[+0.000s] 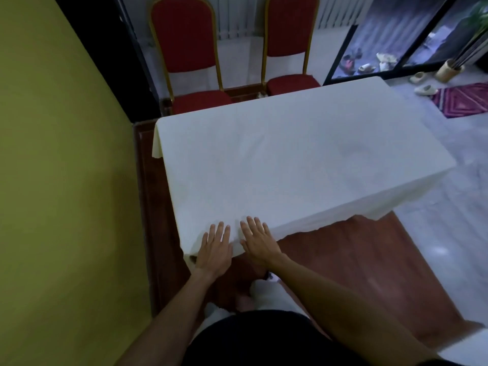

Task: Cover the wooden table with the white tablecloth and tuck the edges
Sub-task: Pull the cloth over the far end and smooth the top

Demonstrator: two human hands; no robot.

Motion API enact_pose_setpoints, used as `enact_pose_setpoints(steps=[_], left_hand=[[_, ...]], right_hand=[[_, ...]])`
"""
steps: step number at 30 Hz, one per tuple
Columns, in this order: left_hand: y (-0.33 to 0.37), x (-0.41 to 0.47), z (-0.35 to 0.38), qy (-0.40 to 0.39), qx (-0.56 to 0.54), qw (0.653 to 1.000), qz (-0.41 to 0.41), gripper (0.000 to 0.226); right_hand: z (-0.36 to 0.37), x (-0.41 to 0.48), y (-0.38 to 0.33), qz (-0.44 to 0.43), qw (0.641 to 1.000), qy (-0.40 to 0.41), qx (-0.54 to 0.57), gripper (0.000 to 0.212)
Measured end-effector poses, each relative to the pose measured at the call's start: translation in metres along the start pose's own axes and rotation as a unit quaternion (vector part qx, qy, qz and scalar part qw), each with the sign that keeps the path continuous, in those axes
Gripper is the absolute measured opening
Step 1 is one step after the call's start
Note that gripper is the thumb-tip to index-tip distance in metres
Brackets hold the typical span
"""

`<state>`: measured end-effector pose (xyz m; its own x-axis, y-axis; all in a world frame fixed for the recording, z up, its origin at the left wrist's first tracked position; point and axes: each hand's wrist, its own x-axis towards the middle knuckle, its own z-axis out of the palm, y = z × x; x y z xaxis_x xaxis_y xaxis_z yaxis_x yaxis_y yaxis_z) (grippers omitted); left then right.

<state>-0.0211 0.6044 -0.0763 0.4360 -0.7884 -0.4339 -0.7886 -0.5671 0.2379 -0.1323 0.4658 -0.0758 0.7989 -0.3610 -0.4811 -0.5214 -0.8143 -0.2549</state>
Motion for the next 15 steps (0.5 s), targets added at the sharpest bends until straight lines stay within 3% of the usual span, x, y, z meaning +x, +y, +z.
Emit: enact_pose_setpoints(steps=[4, 8, 13, 15], left_hand=[[0.021, 0.005, 0.015, -0.019, -0.005, 1.0, -0.021, 0.064], [0.04, 0.018, 0.029, -0.01, 0.014, 0.998, -0.056, 0.064], [0.105, 0.058, 0.033, -0.018, 0.001, 0.997, -0.078, 0.073], [0.145, 0.083, 0.03, -0.019, -0.016, 0.998, -0.061, 0.079]], right_hand=[[0.004, 0.001, 0.015, -0.055, 0.998, -0.028, -0.01, 0.06], [0.003, -0.001, 0.066, -0.069, 0.996, -0.058, -0.006, 0.06], [-0.028, -0.012, 0.208, -0.054, 0.996, -0.066, -0.011, 0.081], [-0.046, -0.017, 0.284, -0.043, 0.997, -0.047, -0.046, 0.067]])
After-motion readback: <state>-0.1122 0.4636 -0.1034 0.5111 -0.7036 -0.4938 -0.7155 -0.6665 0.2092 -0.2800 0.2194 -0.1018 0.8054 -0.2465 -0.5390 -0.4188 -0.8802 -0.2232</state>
